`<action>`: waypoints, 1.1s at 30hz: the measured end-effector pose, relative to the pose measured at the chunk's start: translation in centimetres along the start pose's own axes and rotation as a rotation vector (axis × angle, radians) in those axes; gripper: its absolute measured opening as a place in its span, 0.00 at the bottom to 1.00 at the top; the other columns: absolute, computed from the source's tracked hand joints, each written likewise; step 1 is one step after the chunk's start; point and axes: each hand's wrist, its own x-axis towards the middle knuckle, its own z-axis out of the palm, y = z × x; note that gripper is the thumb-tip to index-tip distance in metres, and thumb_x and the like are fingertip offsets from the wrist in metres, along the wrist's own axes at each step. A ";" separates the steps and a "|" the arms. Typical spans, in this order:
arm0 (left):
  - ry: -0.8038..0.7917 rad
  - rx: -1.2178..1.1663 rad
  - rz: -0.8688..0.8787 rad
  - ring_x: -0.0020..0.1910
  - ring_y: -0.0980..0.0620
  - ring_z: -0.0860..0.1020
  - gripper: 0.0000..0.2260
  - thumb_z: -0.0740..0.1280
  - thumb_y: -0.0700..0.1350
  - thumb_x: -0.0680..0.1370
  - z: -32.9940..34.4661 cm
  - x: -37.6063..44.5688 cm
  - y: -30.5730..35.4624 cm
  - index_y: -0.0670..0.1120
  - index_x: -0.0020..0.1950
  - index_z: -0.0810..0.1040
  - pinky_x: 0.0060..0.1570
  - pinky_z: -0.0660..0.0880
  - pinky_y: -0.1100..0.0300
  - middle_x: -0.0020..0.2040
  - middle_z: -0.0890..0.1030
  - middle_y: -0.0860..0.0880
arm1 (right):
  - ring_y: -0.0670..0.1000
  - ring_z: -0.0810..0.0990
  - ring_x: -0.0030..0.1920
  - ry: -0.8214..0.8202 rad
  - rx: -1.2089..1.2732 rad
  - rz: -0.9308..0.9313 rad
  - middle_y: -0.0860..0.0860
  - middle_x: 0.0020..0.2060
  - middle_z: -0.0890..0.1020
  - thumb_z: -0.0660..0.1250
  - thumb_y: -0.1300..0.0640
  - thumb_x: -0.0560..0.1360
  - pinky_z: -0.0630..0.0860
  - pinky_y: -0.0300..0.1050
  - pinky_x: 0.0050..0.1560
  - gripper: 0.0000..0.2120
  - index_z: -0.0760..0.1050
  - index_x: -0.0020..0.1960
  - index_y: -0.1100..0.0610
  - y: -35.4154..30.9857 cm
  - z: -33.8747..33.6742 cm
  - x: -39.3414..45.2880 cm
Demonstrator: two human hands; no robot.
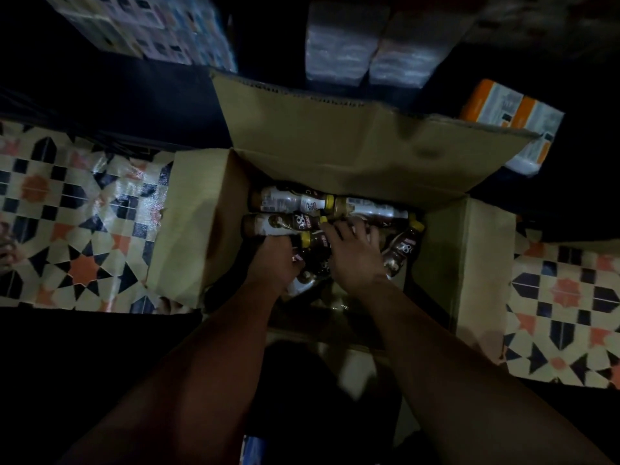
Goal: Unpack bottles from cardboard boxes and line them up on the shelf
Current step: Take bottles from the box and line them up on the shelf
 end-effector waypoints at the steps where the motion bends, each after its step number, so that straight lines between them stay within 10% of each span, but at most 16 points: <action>1: -0.002 -0.016 0.003 0.60 0.47 0.81 0.16 0.76 0.44 0.74 -0.2 -0.2 0.0 0.45 0.61 0.82 0.61 0.77 0.54 0.59 0.84 0.46 | 0.61 0.58 0.76 0.000 0.003 0.003 0.53 0.74 0.69 0.69 0.56 0.75 0.55 0.64 0.73 0.35 0.59 0.78 0.51 -0.3 0.0 0.2; 8: -0.106 -0.160 0.040 0.59 0.49 0.81 0.25 0.81 0.40 0.68 -1.3 -1.3 -0.1 0.46 0.63 0.81 0.62 0.77 0.52 0.62 0.81 0.47 | 0.59 0.66 0.72 0.198 0.156 -0.033 0.54 0.66 0.76 0.76 0.53 0.68 0.61 0.66 0.70 0.29 0.71 0.66 0.54 0.9 0.7 -2.7; 18: -0.320 -0.167 0.089 0.70 0.46 0.74 0.35 0.80 0.39 0.69 -2.3 -3.0 -0.4 0.48 0.74 0.71 0.72 0.69 0.51 0.71 0.76 0.47 | 0.54 0.75 0.64 0.479 1.158 0.660 0.51 0.63 0.74 0.80 0.49 0.68 0.78 0.54 0.61 0.19 0.78 0.56 0.43 2.6 -0.4 -4.8; 29: -0.223 -0.228 0.074 0.73 0.46 0.70 0.30 0.73 0.42 0.78 -3.6 -4.2 -0.5 0.51 0.77 0.67 0.70 0.72 0.44 0.75 0.72 0.47 | 0.49 0.81 0.59 0.477 1.336 0.715 0.50 0.59 0.82 0.77 0.71 0.67 0.80 0.33 0.47 0.27 0.80 0.59 0.48 3.1 -0.9 -5.3; 33: -0.133 -0.404 0.050 0.72 0.48 0.72 0.30 0.73 0.51 0.76 -4.3 -4.8 0.4 0.60 0.75 0.66 0.72 0.69 0.45 0.73 0.74 0.52 | 0.54 0.82 0.57 0.411 1.405 0.633 0.51 0.56 0.82 0.71 0.76 0.69 0.84 0.57 0.52 0.25 0.78 0.53 0.47 2.4 -2.3 -7.0</action>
